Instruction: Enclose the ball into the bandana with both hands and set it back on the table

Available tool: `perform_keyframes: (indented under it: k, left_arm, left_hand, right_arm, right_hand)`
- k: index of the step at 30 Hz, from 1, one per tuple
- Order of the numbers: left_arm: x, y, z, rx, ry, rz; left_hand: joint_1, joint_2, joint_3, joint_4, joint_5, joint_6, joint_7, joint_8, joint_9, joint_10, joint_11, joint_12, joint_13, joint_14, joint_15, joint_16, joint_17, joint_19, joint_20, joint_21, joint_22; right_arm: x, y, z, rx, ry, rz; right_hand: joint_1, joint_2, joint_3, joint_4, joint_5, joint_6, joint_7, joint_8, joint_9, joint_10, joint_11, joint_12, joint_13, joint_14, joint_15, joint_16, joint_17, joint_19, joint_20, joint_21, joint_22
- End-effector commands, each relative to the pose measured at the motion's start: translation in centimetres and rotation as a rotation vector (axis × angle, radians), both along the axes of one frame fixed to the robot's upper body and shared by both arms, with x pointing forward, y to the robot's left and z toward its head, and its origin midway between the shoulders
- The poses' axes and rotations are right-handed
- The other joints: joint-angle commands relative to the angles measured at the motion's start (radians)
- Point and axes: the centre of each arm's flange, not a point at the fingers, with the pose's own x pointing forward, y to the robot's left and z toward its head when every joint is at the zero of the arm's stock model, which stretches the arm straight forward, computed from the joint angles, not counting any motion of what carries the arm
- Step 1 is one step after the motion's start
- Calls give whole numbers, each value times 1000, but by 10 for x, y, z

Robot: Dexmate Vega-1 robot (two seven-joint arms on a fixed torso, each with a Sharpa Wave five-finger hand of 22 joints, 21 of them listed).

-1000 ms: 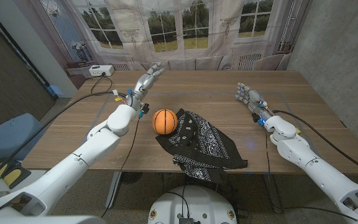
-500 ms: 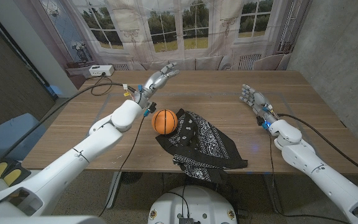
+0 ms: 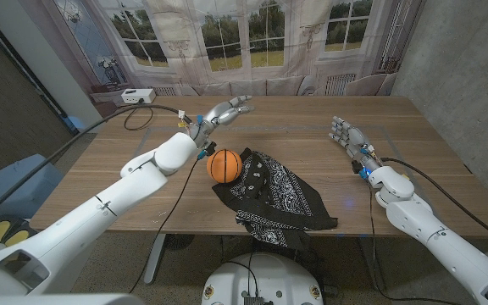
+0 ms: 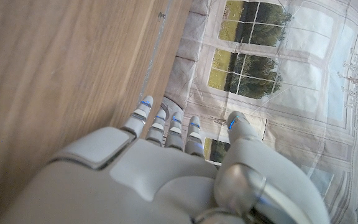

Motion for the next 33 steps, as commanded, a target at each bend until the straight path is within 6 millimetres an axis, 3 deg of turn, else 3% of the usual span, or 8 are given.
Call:
perform_keyframes:
  k: [1, 6, 16, 23, 33]
  left_arm:
    - [-8, -18, 8, 199, 49, 82]
    - [-8, -26, 10, 249, 48, 71]
    - [-12, -44, 19, 427, 41, 134]
    - [-12, -54, 24, 543, 54, 151]
    - [-13, -72, 30, 693, 70, 181]
  left_hand:
    - [15, 0, 3, -4, 5, 12, 0, -1, 5, 12, -3, 4, 5, 13, -4, 6, 4, 15, 4, 8, 4]
    - [24, -10, 2, -7, 4, 22, 6, -3, 6, 36, -6, 8, 6, 46, -18, 10, 4, 34, 5, 14, 4]
    - [79, -34, 9, -11, 1, 200, 56, 28, 11, 187, -15, 38, 12, 217, -61, 31, 8, 114, -7, 39, 5]
    - [112, -30, 18, -6, 0, 326, 85, 49, 13, 315, -18, 67, 16, 332, -85, 53, 14, 168, -25, 60, 6]
    - [162, -11, 31, -18, 3, 367, 90, 52, 14, 349, -24, 69, 18, 354, -91, 57, 17, 179, -37, 64, 7]
  right_arm:
    - [-1, -3, -3, 6, 1, 0]
    - [-2, -6, -5, 11, 1, -2]
    - [-3, -10, -12, 27, 5, -9]
    - [-3, -11, -14, 37, 2, -9]
    - [-3, -12, -16, 42, 3, -7]
  right_hand:
    - [1, 3, 4, 6, 4, 9, 2, 5, 2, 10, 0, 6, 3, 8, 5, 8, 1, 10, 3, 6, 1]
    - [1, 3, 4, 6, 4, 9, 2, 5, 2, 12, 2, 6, 3, 9, 5, 8, 1, 10, 2, 6, 1]
    - [1, 3, 3, 7, 4, 8, 1, 5, 2, 14, 2, 5, 3, 10, 6, 8, 2, 11, 3, 6, 1]
    - [0, 3, 3, 7, 4, 9, 1, 6, 2, 15, 2, 5, 3, 12, 7, 8, 2, 12, 4, 6, 2]
    - [0, 4, 3, 8, 4, 11, 2, 6, 2, 20, 3, 5, 3, 19, 7, 11, 3, 12, 6, 6, 2]
